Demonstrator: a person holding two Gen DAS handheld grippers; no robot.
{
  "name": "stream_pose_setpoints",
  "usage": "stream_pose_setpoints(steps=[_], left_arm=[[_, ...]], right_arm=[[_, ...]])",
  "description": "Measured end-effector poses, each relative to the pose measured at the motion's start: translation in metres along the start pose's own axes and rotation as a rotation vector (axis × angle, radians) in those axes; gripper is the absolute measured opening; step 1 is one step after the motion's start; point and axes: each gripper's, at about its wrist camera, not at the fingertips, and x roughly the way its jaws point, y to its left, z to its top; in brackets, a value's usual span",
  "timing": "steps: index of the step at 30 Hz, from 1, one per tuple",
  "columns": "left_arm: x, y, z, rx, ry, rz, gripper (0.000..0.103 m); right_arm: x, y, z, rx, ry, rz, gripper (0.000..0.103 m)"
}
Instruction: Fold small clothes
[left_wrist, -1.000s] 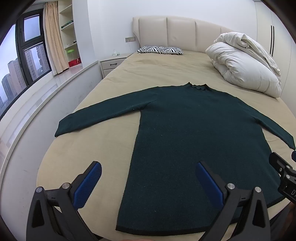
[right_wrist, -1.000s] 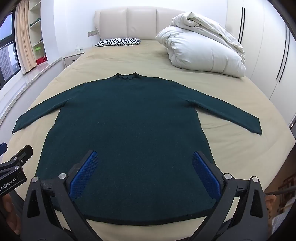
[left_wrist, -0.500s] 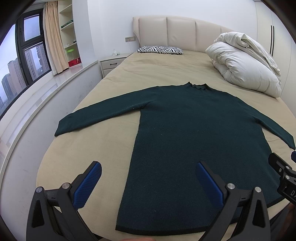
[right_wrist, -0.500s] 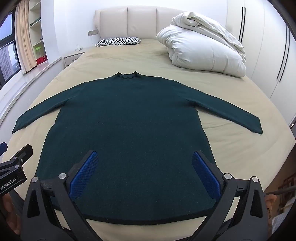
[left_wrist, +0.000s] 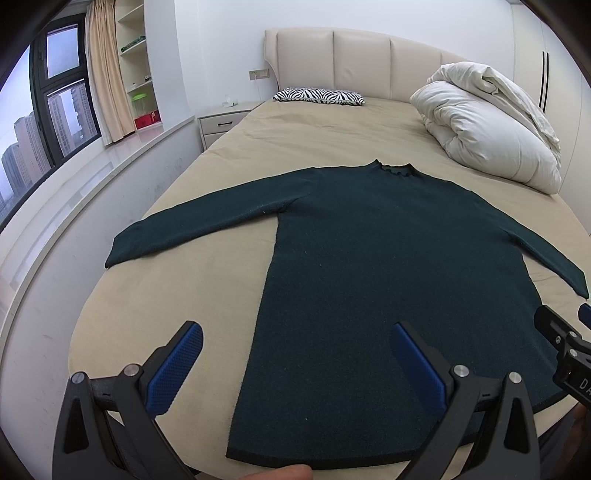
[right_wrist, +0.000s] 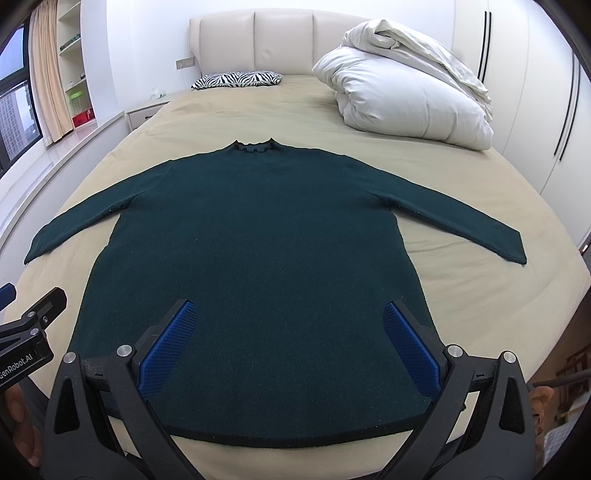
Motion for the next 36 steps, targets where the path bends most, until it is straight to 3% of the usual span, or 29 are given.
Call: stream_pose_setpoints(steps=[4,8,11,15,19,24,26,29,32,36], left_arm=[[0.006,0.001,-0.001,-0.015,0.032,-0.044,0.103],[0.015,-0.002,-0.002,-0.021,0.043,-0.054,0.103],[0.021,-0.006,-0.002,-0.011,0.047,-0.067,0.103],[0.04,-0.005,0.001,-0.056,0.113,-0.177,0.103],[0.055,-0.013,0.007,-0.071,0.139,-0.197,0.103],[0.068,-0.026,0.019,-0.109,0.095,-0.317,0.103],[0.071,-0.033,0.023,-0.106,0.083,-0.351,0.103],[0.078,-0.048,0.029,-0.028,0.099,-0.309,0.103],[0.095,-0.05,0.038,-0.08,0.175,-0.324,0.103],[0.107,-0.047,0.043,-0.093,0.162,-0.35,0.103]], right_arm=[[0.006,-0.014,0.004,0.039,0.006,0.014,0.103],[0.015,-0.053,0.008,0.126,0.001,0.035,0.103],[0.026,-0.107,0.011,0.233,-0.008,0.021,0.103],[0.044,-0.204,0.012,0.419,-0.038,-0.013,0.102],[0.069,-0.318,-0.001,0.676,-0.036,0.025,0.075],[0.108,-0.433,-0.027,0.958,-0.024,0.065,0.061],[0.124,-0.464,-0.039,1.051,-0.013,0.077,0.06],[0.144,-0.496,-0.053,1.153,-0.031,0.097,0.059],[0.161,-0.517,-0.055,1.185,-0.06,0.117,0.058],[0.182,-0.537,-0.048,1.216,-0.06,0.135,0.04]])
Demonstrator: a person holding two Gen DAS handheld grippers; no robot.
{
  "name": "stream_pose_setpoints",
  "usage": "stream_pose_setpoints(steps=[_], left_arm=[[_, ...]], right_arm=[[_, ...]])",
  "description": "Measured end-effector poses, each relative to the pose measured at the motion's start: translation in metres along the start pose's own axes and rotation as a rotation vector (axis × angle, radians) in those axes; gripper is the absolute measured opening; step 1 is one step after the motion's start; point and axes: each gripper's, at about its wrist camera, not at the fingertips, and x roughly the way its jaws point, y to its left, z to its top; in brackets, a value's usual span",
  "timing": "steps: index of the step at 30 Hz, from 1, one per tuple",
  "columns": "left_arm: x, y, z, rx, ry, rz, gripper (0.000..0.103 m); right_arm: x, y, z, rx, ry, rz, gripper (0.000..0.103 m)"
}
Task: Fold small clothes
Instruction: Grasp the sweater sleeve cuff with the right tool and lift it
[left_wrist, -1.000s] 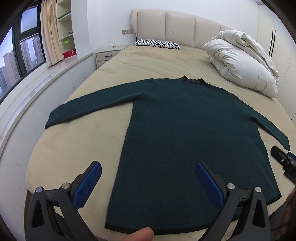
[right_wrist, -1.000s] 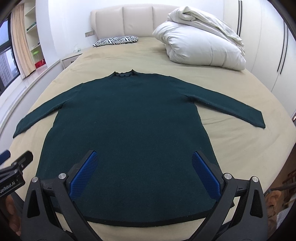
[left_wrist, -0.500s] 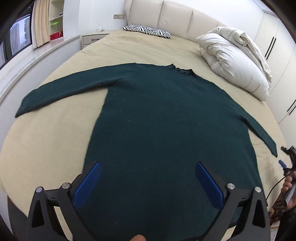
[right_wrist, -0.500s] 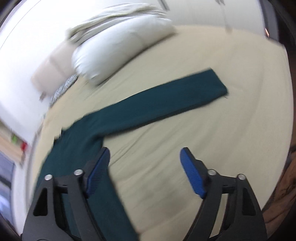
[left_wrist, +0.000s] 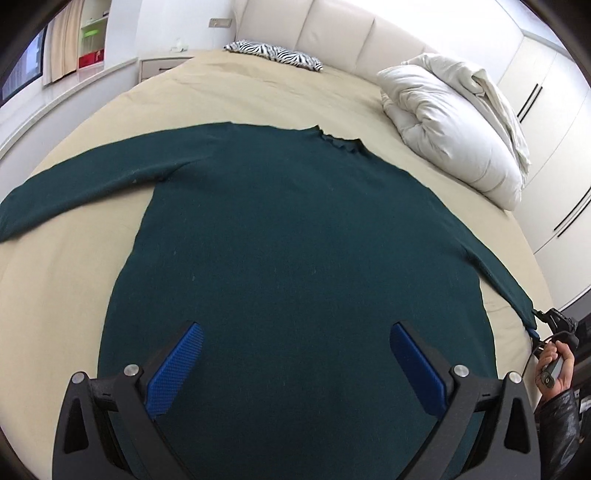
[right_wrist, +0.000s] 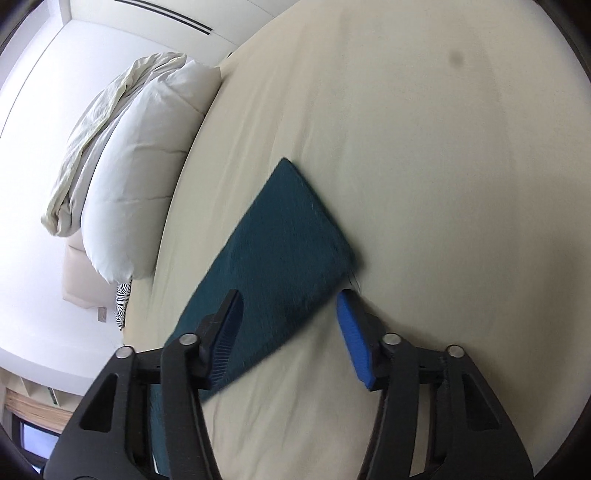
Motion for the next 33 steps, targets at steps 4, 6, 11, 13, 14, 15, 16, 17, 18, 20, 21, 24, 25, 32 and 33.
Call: stream_pose_setpoints(steps=[4,6,11,13,14,15,16,17,18,20,21,24,25,32,33], left_arm=[[0.007,0.004,0.008,0.005,-0.001,-0.046,0.101],[0.009,0.008,0.015,0.001,-0.003,-0.069,0.095],[0.014,0.022,0.031,-0.034,-0.018,-0.104,0.094],[0.015,0.03,0.038,-0.053,-0.031,-0.13,0.094],[0.014,0.034,0.042,-0.066,-0.042,-0.14,0.094],[0.014,0.038,0.046,-0.077,-0.05,-0.149,0.094],[0.014,0.042,0.049,-0.087,-0.058,-0.16,0.094],[0.014,0.044,0.051,-0.093,-0.063,-0.169,0.094],[0.014,0.048,0.055,-0.103,-0.07,-0.178,0.094],[0.015,0.054,0.059,-0.12,-0.076,-0.184,0.094],[0.016,0.059,0.062,-0.134,-0.079,-0.197,0.094],[0.021,0.068,0.069,-0.161,-0.08,-0.221,0.094],[0.024,0.069,0.071,-0.166,-0.077,-0.236,0.094],[0.057,0.053,0.086,-0.162,-0.02,-0.332,0.093],[0.065,0.046,0.089,-0.165,-0.003,-0.351,0.093]], right_arm=[[0.018,0.022,0.015,-0.002,-0.004,-0.037,0.015],[0.022,0.036,0.019,-0.047,-0.018,-0.066,0.01],[0.007,0.091,0.001,-0.247,-0.06,-0.057,0.007],[0.008,0.13,-0.015,-0.36,-0.052,-0.025,0.007],[0.01,0.155,-0.026,-0.426,-0.044,-0.007,0.007],[0.014,0.186,-0.043,-0.507,-0.028,0.023,0.007],[0.017,0.205,-0.057,-0.556,-0.012,0.045,0.007],[0.024,0.232,-0.077,-0.623,0.015,0.078,0.007],[0.03,0.255,-0.098,-0.679,0.041,0.107,0.007],[0.045,0.293,-0.145,-0.783,0.103,0.156,0.007],[0.055,0.313,-0.172,-0.837,0.135,0.18,0.007],[0.089,0.347,-0.24,-0.929,0.224,0.209,0.007],[0.103,0.352,-0.261,-0.942,0.26,0.212,0.007],[0.171,0.338,-0.344,-0.969,0.43,0.12,0.011],[0.18,0.33,-0.343,-0.947,0.461,0.099,0.015]])
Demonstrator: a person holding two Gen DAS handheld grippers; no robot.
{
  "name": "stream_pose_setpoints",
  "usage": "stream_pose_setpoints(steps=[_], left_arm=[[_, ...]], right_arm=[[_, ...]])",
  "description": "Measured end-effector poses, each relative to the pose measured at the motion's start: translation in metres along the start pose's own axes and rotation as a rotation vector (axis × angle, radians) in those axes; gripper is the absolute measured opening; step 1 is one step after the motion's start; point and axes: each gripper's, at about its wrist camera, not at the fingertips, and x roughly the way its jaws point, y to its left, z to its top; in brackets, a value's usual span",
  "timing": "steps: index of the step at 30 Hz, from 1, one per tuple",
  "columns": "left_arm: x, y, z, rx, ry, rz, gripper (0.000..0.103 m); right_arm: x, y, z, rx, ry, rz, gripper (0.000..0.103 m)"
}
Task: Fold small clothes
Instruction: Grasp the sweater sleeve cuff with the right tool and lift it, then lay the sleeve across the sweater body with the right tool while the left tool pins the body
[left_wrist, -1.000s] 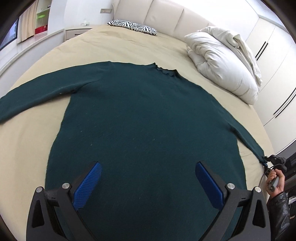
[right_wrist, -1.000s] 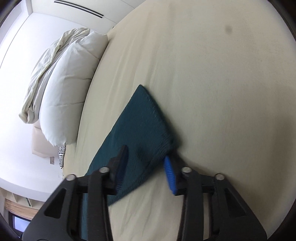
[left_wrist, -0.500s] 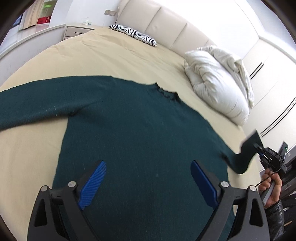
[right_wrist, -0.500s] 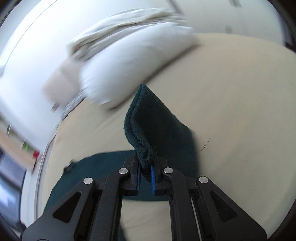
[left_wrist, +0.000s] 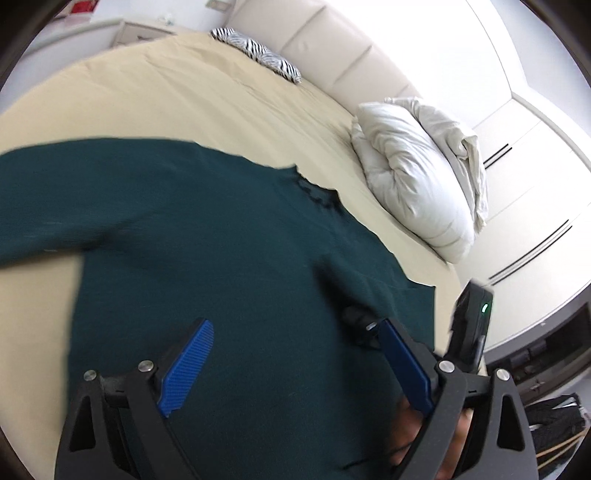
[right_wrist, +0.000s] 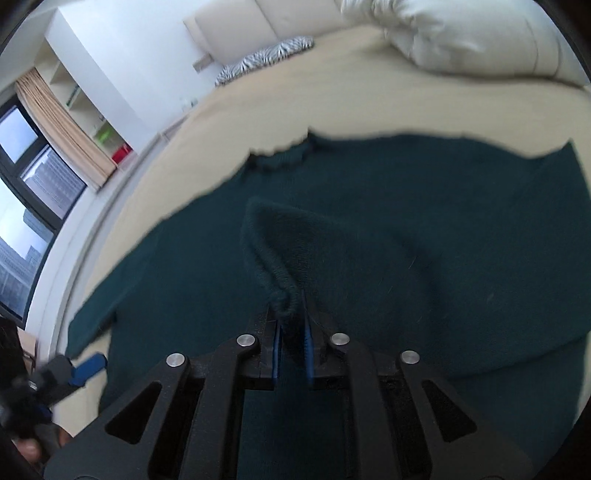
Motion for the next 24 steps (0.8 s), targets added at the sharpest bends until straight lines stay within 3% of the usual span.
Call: stream_pose_setpoints(steps=[2,4,6,9,11,13,18,20,24], left_arm=[[0.018,-0.008,0.004,-0.004,0.028,-0.023,0.093],[0.038,-0.017,0.007,-0.009,0.059,-0.042,0.093],[0.063,-0.03,0.01,-0.005,0.095,-0.056,0.091],[0.095,-0.045,0.012,0.016,0.154,-0.052,0.069],[0.117,-0.049,0.011,0.014,0.21,-0.036,0.04],[0.129,-0.054,0.008,0.032,0.222,0.0,0.03],[0.135,-0.064,0.012,0.076,0.208,0.068,0.019],[0.134,-0.067,0.012,0.103,0.203,0.093,0.012],[0.124,-0.073,0.011,0.174,0.181,0.12,0.009]], right_arm=[[-0.002,-0.01,-0.008,0.036,-0.015,0.074,0.022],[-0.018,-0.025,-0.01,0.093,-0.043,0.128,0.063],[-0.038,-0.027,-0.028,0.133,-0.085,0.15,0.072],[-0.07,-0.043,-0.045,0.106,-0.129,0.161,0.071],[-0.085,-0.065,-0.048,0.15,-0.138,0.168,0.071],[-0.095,-0.088,-0.06,0.208,-0.142,0.181,0.071],[-0.111,-0.118,-0.094,0.321,-0.173,0.184,0.071],[-0.108,-0.123,-0.099,0.338,-0.172,0.182,0.071],[-0.111,-0.132,-0.121,0.344,-0.164,0.171,0.071]])
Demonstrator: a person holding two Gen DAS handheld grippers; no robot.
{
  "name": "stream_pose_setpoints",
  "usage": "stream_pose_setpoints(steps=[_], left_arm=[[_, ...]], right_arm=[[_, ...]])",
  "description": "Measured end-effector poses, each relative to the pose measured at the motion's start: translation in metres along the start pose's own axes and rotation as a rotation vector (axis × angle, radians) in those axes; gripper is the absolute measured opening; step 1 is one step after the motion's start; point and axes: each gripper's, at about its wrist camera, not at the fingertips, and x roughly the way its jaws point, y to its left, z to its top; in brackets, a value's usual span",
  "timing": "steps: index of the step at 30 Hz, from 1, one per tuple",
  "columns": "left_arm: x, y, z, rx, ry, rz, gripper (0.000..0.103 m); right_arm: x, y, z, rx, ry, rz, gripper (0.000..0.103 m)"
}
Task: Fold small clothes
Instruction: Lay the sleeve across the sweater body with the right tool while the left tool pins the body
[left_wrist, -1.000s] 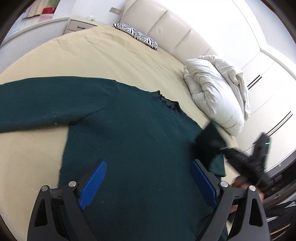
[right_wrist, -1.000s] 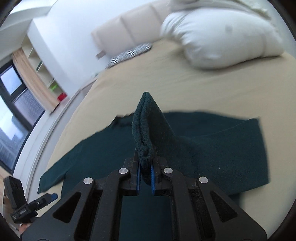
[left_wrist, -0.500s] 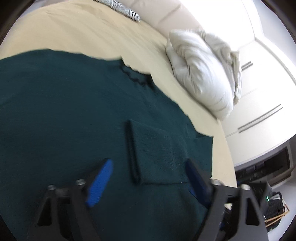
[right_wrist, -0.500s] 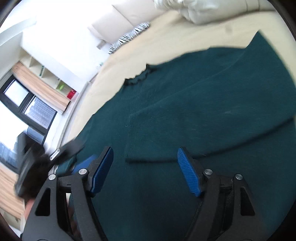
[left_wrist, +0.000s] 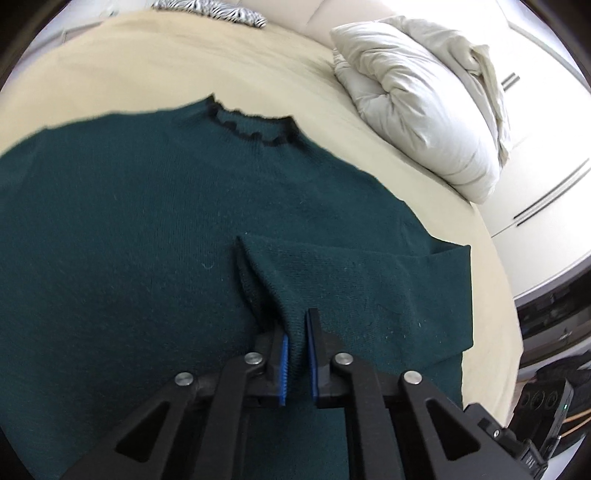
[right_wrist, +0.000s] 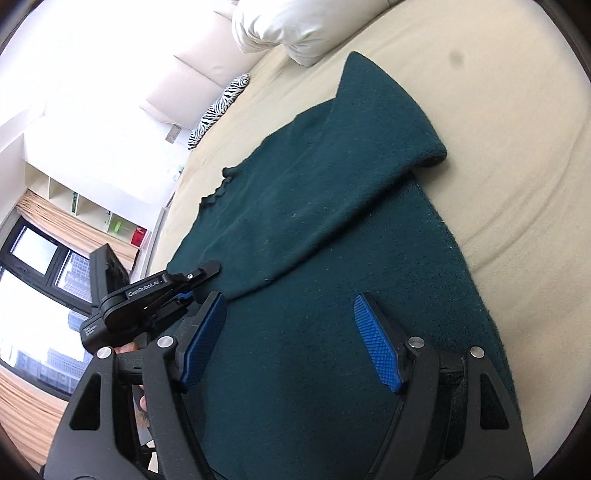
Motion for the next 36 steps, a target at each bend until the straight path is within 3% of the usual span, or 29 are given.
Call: stream_pose_setpoints(steps=[5,9,13,19,23,28,30,31,34,36], left_arm=[[-0.039,0.004,0.009,0.039,-0.116,0.034,0.008],[-0.067,0.038,0.02,-0.042,-0.201,0.062,0.008],[-0.059,0.068,0.024,-0.077,-0.173,0.1,0.008],[-0.051,0.074,0.021,-0.077,-0.182,0.106,0.008],[-0.053,0.072,0.021,-0.067,-0.208,0.103,0.008],[-0.05,0.075,0.017,-0.062,-0.218,0.125,0.008],[-0.049,0.076,0.015,-0.068,-0.23,0.128,0.008],[-0.05,0.077,0.013,-0.073,-0.233,0.127,0.008],[-0.048,0.079,0.012,-0.076,-0.231,0.119,0.008],[-0.048,0.082,0.012,-0.079,-0.227,0.106,0.009]], right_arm=[[0.017,0.005,0.005,0.007,-0.003,-0.001,0.07],[0.019,0.003,0.012,0.02,-0.013,-0.01,0.07],[0.016,0.0,0.022,0.057,-0.023,-0.004,0.07],[0.022,-0.002,0.053,0.138,-0.04,0.064,0.071],[0.05,-0.029,0.075,0.301,0.004,0.091,0.071],[0.052,-0.047,0.099,0.419,-0.096,0.156,0.07],[0.054,-0.059,0.103,0.47,-0.109,0.162,0.065],[0.055,-0.063,0.102,0.482,-0.112,0.154,0.056],[0.054,-0.065,0.095,0.453,-0.137,0.136,0.04],[0.052,-0.066,0.09,0.456,-0.133,0.147,0.038]])
